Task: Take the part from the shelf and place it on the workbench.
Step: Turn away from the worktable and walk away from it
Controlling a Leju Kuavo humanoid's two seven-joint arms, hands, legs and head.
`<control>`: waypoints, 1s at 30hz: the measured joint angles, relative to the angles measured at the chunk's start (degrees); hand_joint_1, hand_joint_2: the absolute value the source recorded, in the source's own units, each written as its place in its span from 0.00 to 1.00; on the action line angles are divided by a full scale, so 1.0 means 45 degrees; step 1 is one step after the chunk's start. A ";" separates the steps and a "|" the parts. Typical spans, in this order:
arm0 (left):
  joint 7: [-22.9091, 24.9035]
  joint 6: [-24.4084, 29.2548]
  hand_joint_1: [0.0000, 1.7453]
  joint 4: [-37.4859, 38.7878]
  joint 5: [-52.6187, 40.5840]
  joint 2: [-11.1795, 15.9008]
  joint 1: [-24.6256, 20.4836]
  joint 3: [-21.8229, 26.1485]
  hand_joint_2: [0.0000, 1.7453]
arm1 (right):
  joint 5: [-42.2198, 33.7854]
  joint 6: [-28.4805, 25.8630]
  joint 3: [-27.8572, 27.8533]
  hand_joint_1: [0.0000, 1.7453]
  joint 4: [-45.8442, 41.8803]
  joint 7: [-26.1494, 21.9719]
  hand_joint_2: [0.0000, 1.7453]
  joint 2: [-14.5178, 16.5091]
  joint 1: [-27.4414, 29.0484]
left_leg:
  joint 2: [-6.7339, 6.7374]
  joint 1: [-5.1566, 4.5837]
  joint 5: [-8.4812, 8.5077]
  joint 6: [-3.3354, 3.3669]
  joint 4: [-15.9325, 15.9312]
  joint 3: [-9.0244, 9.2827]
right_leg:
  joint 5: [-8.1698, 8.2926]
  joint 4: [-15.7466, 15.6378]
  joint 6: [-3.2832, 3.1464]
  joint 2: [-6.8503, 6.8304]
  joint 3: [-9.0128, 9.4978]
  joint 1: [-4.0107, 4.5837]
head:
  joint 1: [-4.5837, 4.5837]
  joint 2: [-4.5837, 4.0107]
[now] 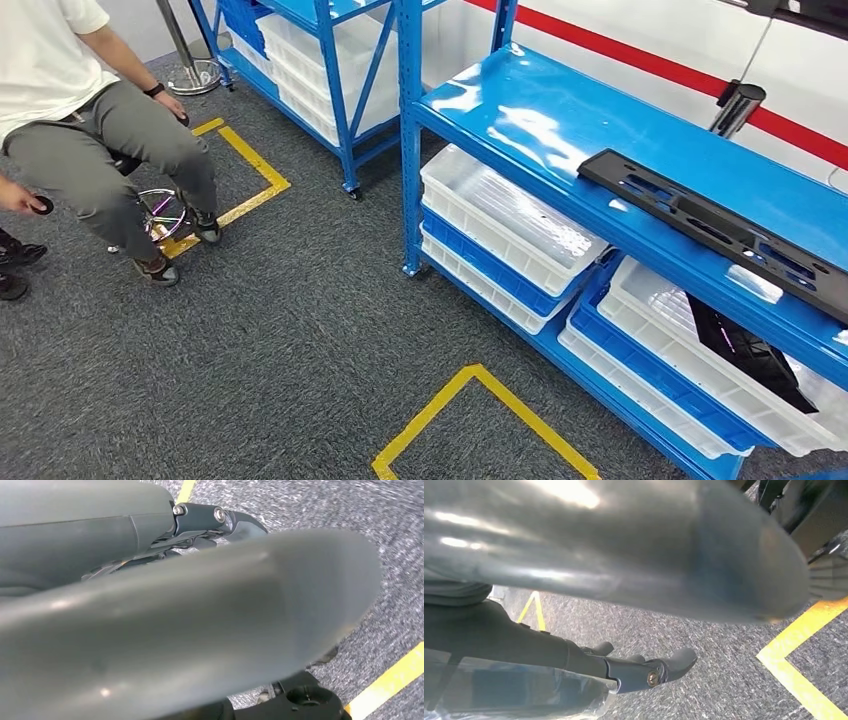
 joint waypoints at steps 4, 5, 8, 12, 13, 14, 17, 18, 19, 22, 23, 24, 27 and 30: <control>0.0039 0.0005 0.00 -0.0001 -0.0050 0.0004 -0.0042 0.0000 0.00 | 0.0053 -0.0005 -0.0030 0.00 -0.0013 -0.0002 0.00 -0.0005 -0.0065 | 0.0557 -0.0090 -0.0145 -0.0319 0.0005 0.0216 | 0.0422 -0.1259 -0.0341 -0.0307 0.0656 0.0114 | -0.0054 0.0000; 0.0047 0.0005 0.00 -0.0002 -0.0051 0.0004 -0.0069 0.0000 0.00 | 0.0056 -0.0006 -0.0035 0.00 -0.0013 -0.0002 0.00 0.0000 -0.0056 | 0.0562 -0.0042 -0.0203 -0.0397 0.0053 0.0252 | 0.0443 -0.1262 -0.0434 -0.0142 0.0657 0.0064 | -0.0079 0.0000; 0.0052 0.0006 0.00 -0.0004 -0.0055 0.0004 -0.0084 0.0000 0.00 | 0.0064 -0.0008 -0.0041 0.00 -0.0013 0.0001 0.00 -0.0001 -0.0055 | -0.0425 0.0080 -0.1103 -0.0572 0.1339 -0.0245 | 0.0553 -0.1300 -0.0702 0.0318 0.0746 -0.0043 | -0.0107 0.0000; 0.0091 0.0001 0.00 0.0002 -0.0081 0.0004 0.0002 0.0000 0.00 | 0.0087 -0.0012 -0.0041 0.00 -0.0013 0.0002 0.00 0.0006 -0.0052 | -0.1060 0.0078 -0.1796 -0.0529 0.3600 -0.1465 | 0.0623 -0.1284 -0.0829 0.1068 0.0686 0.0098 | -0.0117 0.0000; 0.0100 0.0000 0.00 0.0004 -0.0093 0.0004 0.0004 0.0000 0.25 | 0.0097 -0.0012 -0.0041 0.00 -0.0013 0.0002 0.00 0.0007 -0.0043 | -0.1111 0.0074 -0.1390 -0.0471 0.3166 -0.1326 | 0.0630 -0.1284 -0.0837 0.1262 0.0699 0.0121 | -0.0118 0.0000; 0.0102 0.0000 0.00 0.0004 -0.0108 0.0005 0.0001 0.0000 0.50 | 0.0102 -0.0012 -0.0041 0.00 -0.0013 0.0002 0.00 0.0013 -0.0038 | -0.1289 0.0071 -0.0853 -0.0392 0.2347 -0.0994 | 0.0632 -0.1283 -0.0833 0.1446 0.0715 0.0136 | -0.0119 0.0000; 0.0113 0.0000 0.00 0.0005 -0.0155 0.0046 -0.0009 -0.0002 1.00 | 0.0112 -0.0011 -0.0041 0.00 -0.0016 0.0002 0.00 0.0070 -0.0060 | -0.2215 0.0042 -0.0028 -0.0157 0.0360 -0.0166 | 0.0670 -0.1262 -0.0747 0.1911 0.0644 0.0165 | -0.0110 0.0000; 0.0121 0.0000 0.00 0.0006 -0.0178 0.0056 -0.0017 -0.0004 1.00 | 0.0113 -0.0008 -0.0041 0.00 -0.0016 0.0002 0.00 0.0085 -0.0064 | -0.2291 0.0006 -0.0038 -0.0114 0.0215 -0.0114 | 0.0703 -0.1268 -0.0674 0.2053 0.0577 0.0151 | -0.0112 0.0000; 0.0129 0.0000 0.00 0.0006 -0.0213 0.0044 -0.0029 -0.0005 1.00 | 0.0114 -0.0006 -0.0041 0.00 -0.0016 0.0002 0.00 0.0086 -0.0063 | -0.2120 -0.0026 -0.0003 -0.0082 0.0147 -0.0093 | 0.0747 -0.1299 -0.0584 0.2205 0.0484 0.0147 | -0.0130 0.0000; 0.0141 0.0005 0.00 0.0002 -0.0296 0.0005 -0.0052 -0.0005 1.00 | 0.0120 -0.0002 -0.0045 0.00 -0.0013 0.0023 0.00 0.0068 -0.0042 | -0.1591 0.0030 0.0186 0.0098 -0.0138 0.0006 | 0.0540 -0.0817 -0.0484 0.1598 0.0115 0.0176 | -0.0094 0.0000; 0.0148 0.0006 0.00 0.0001 -0.0307 -0.0005 -0.0040 -0.0005 1.00 | 0.0123 -0.0002 -0.0046 0.00 -0.0014 0.0033 0.00 0.0058 -0.0054 | -0.1384 0.0043 0.0223 0.0132 -0.0195 0.0019 | 0.0221 -0.0186 -0.0520 0.1172 -0.0190 0.0171 | -0.0067 0.0000; 0.0157 0.0006 0.00 0.0002 -0.0311 -0.0005 -0.0020 -0.0005 1.00 | 0.0124 -0.0002 -0.0046 0.00 -0.0014 0.0038 0.00 0.0057 -0.0075 | -0.1177 0.0024 0.0221 0.0154 -0.0204 0.0010 | -0.0166 0.0614 -0.0543 0.0864 -0.0617 0.0154 | -0.0053 0.0000; 0.0185 0.0005 0.00 0.0006 -0.0312 -0.0012 0.0005 -0.0005 1.00 | 0.0124 -0.0002 -0.0050 0.00 -0.0013 0.0045 0.00 0.0040 -0.0073 | -0.0552 0.0015 0.0205 0.0129 -0.0193 -0.0032 | -0.0746 0.2303 -0.0373 0.0664 -0.1416 0.0036 | -0.0036 0.0000; 0.0189 0.0005 0.00 0.0005 -0.0312 -0.0037 -0.0004 -0.0005 1.00 | 0.0124 -0.0002 -0.0051 0.00 -0.0016 0.0058 0.00 0.0005 -0.0033 | -0.0042 0.0057 0.0130 -0.0026 -0.0173 0.0051 | 0.0074 0.0099 0.0017 0.0052 -0.0117 -0.0105 | -0.0018 0.0000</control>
